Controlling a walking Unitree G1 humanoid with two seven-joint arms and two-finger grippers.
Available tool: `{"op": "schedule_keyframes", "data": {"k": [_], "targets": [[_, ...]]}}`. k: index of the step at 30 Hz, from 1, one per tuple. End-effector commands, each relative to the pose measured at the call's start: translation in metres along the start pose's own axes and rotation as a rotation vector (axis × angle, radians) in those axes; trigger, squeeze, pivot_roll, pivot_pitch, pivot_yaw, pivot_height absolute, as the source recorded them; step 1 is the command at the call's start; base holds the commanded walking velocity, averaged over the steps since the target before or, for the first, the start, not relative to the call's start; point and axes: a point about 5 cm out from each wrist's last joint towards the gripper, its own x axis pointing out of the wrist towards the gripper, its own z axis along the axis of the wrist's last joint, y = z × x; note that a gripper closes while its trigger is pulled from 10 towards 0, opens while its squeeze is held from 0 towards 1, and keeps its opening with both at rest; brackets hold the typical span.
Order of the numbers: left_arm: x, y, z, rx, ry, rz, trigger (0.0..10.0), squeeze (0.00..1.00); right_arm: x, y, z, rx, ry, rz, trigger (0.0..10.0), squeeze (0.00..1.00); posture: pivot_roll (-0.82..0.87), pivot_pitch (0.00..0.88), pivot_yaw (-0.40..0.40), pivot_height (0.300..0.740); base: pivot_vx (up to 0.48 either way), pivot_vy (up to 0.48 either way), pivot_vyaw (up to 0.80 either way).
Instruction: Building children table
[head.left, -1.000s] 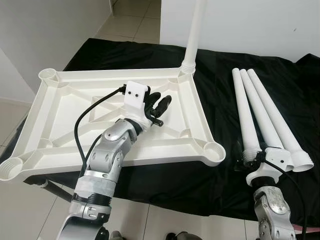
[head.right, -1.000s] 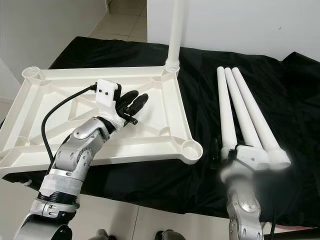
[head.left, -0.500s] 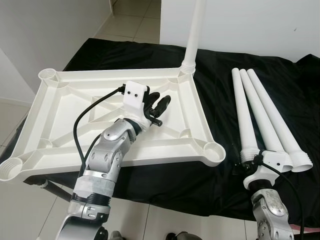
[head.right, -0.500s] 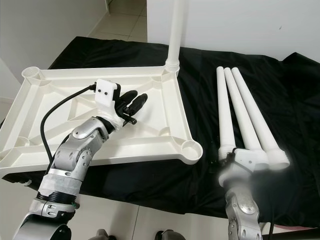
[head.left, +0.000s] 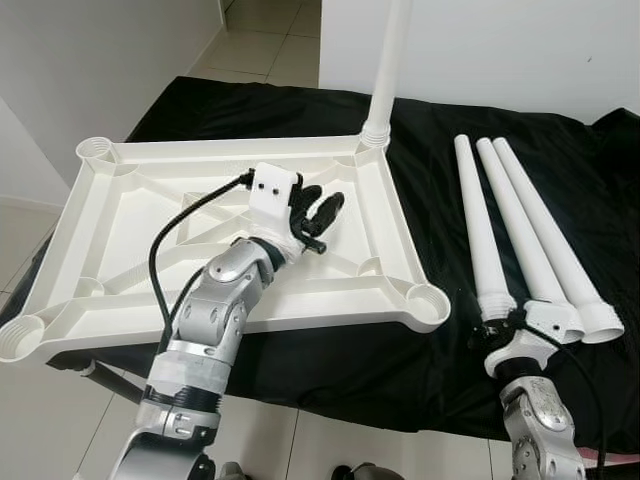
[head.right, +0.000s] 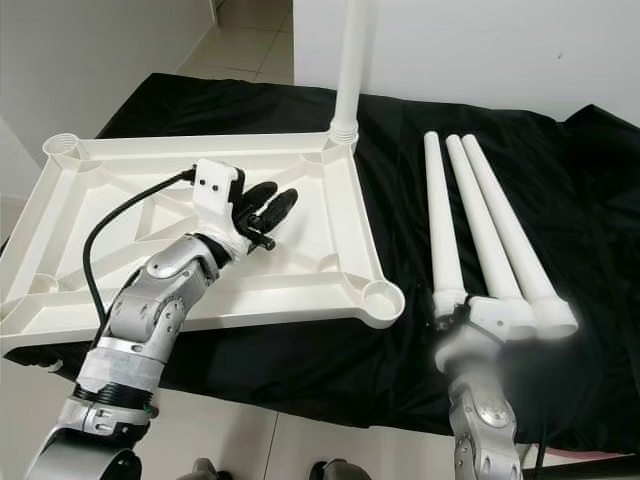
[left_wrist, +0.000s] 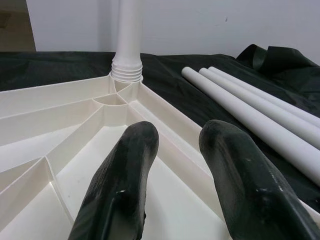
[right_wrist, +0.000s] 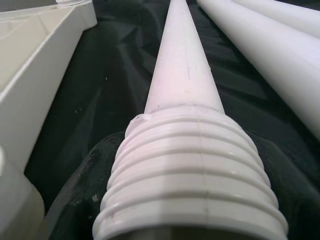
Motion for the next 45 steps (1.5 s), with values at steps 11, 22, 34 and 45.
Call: {"op": "schedule_keyframes", "data": {"k": [11, 22, 34, 45], "targets": [[0.006, 0.005, 0.008, 0.09, 0.01, 0.026, 10.0, 0.0, 0.03, 0.015, 0.029, -0.104, -0.091, -0.041, 10.0, 0.0, -0.04, 0.092, 0.001, 0.74, 0.0, 0.0, 0.0], [0.01, 0.018, 0.023, 0.018, -0.026, -0.044, 10.0, 1.0, 0.046, 0.029, 0.075, -0.022, -0.344, 0.007, 10.0, 0.0, -0.02, 0.065, -0.002, 0.74, 0.0, 0.0, 0.0], [0.015, 0.038, 0.038, 0.039, -0.04, 0.002, 10.0, 0.63, 0.055, 0.058, 0.117, 0.038, -0.541, 0.082, 10.0, 0.0, -0.02, 0.045, 0.009, 0.74, 0.0, 0.0, 0.0], [0.023, 0.047, 0.056, -0.093, -0.004, -0.047, 10.0, 0.0, 0.058, 0.075, 0.166, -0.013, -0.745, 0.188, 10.0, 0.0, -0.02, 0.054, 0.014, 0.74, 0.0, 0.0, 0.0]]}}
